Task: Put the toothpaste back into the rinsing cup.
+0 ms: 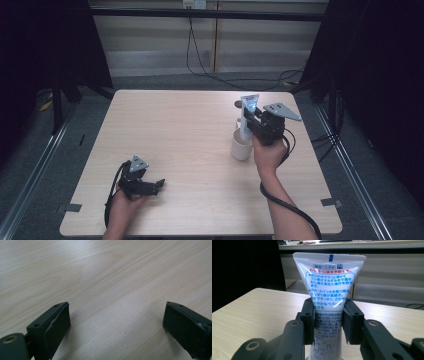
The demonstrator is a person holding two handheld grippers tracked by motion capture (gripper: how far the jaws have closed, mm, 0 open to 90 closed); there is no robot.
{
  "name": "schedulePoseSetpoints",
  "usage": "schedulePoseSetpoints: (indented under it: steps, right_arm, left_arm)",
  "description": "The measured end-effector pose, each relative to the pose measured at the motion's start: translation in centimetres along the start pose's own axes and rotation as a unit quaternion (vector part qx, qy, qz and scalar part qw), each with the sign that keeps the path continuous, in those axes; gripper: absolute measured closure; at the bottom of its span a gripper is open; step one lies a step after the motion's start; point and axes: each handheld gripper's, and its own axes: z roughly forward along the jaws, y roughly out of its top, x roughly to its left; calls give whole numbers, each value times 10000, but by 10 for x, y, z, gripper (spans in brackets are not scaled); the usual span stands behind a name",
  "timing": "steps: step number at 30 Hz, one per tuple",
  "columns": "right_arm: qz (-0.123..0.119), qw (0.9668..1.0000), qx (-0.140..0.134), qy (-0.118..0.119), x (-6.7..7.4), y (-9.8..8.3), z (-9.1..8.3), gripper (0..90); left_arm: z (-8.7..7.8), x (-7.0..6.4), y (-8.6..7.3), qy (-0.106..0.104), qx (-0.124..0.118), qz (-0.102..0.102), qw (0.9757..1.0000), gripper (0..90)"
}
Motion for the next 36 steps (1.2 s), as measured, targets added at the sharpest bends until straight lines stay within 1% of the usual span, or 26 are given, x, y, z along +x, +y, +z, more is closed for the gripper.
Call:
schedulePoseSetpoints:
  steps: [7,11,15,20,36]
  right_arm:
    - [-34,10000,23,-34,1,-2,1,660]
    - [-60,9999,53,-71,1,-6,1,660]
    - [-22,9999,85,-61,0,-8,2,660]
    - [-113,9999,88,-64,1,-10,2,659]
    - [-160,9997,167,-100,0,-22,4,657]
  left_arm:
    - [0,0,0,-5,8,-18,10000,71]
    - [0,0,0,1,11,8,10000,70]
    - [0,0,0,-5,6,2,10000,70]
    - [0,0,0,-7,6,3,10000,69]
    - [0,0,0,-8,7,3,10000,69]
